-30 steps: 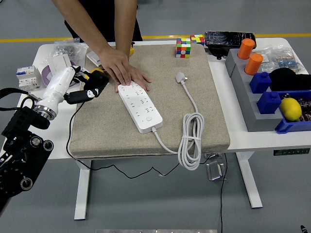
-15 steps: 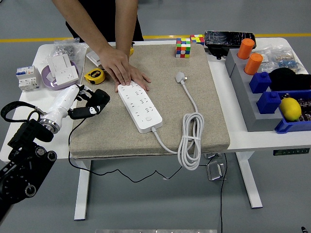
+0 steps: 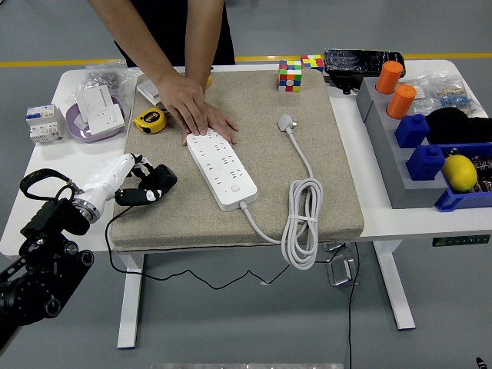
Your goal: Pick up the plug,place it near the board,insert it into the board,press the button
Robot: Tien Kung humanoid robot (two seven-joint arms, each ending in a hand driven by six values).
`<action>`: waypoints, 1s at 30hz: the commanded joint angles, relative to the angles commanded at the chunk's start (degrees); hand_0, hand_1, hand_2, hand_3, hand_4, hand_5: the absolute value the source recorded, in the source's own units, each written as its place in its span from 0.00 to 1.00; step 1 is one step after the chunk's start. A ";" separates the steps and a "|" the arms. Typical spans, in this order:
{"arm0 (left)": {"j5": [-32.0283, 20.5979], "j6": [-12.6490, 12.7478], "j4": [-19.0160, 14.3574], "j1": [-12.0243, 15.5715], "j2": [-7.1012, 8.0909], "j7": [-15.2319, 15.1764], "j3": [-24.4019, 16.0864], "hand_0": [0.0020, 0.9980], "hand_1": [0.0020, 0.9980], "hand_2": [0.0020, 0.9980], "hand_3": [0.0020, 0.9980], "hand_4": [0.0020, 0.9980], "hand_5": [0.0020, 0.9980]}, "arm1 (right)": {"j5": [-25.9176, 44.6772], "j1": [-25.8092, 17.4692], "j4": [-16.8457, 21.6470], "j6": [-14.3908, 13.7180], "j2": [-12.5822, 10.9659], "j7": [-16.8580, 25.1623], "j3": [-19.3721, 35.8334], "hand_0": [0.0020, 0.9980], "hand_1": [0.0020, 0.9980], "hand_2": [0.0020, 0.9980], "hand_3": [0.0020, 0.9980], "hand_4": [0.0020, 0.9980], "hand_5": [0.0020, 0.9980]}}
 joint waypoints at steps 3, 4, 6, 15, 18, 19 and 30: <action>0.03 0.02 0.28 -0.05 -0.17 -0.01 -0.06 0.55 0.60 0.46 0.36 0.55 0.22 | 0.07 -0.02 -0.02 0.00 -0.02 0.01 -0.07 0.94 0.84 0.78 0.80 1.00 1.00; 0.06 0.00 0.33 -0.07 -0.17 0.00 -0.05 0.55 0.60 0.46 0.36 0.55 0.22 | 0.04 -0.02 0.00 0.01 -0.03 0.01 -0.04 0.94 0.84 0.78 0.80 1.00 1.00; 0.07 -0.05 0.38 -0.11 -0.16 0.00 -0.07 0.55 0.60 0.46 0.36 0.55 0.22 | 0.03 -0.02 0.00 0.00 -0.05 0.02 -0.02 0.94 0.84 0.78 0.80 1.00 1.00; -0.27 -0.46 0.32 -0.17 0.02 -0.24 -0.31 0.55 0.60 0.47 0.38 0.56 0.23 | 0.08 0.08 -0.01 0.03 0.05 0.05 0.15 0.94 0.84 0.78 0.80 1.00 1.00; -0.64 -1.05 0.37 -0.27 0.07 -0.34 -0.39 0.57 0.67 0.57 0.50 0.70 0.27 | 0.09 0.14 -0.01 0.03 0.04 0.07 0.23 0.94 0.84 0.78 0.80 1.00 1.00; -0.67 -1.23 0.40 -0.35 0.09 -0.38 -0.41 0.57 0.67 0.57 0.50 0.70 0.27 | 0.06 0.15 0.01 0.02 0.04 0.06 0.28 0.94 0.84 0.78 0.80 1.00 1.00; -0.09 -1.75 0.41 -0.68 0.18 -0.71 -0.76 0.70 0.80 0.78 0.67 0.94 0.35 | 0.11 0.27 -0.01 0.02 0.12 0.02 0.39 0.94 0.84 0.78 0.80 1.00 1.00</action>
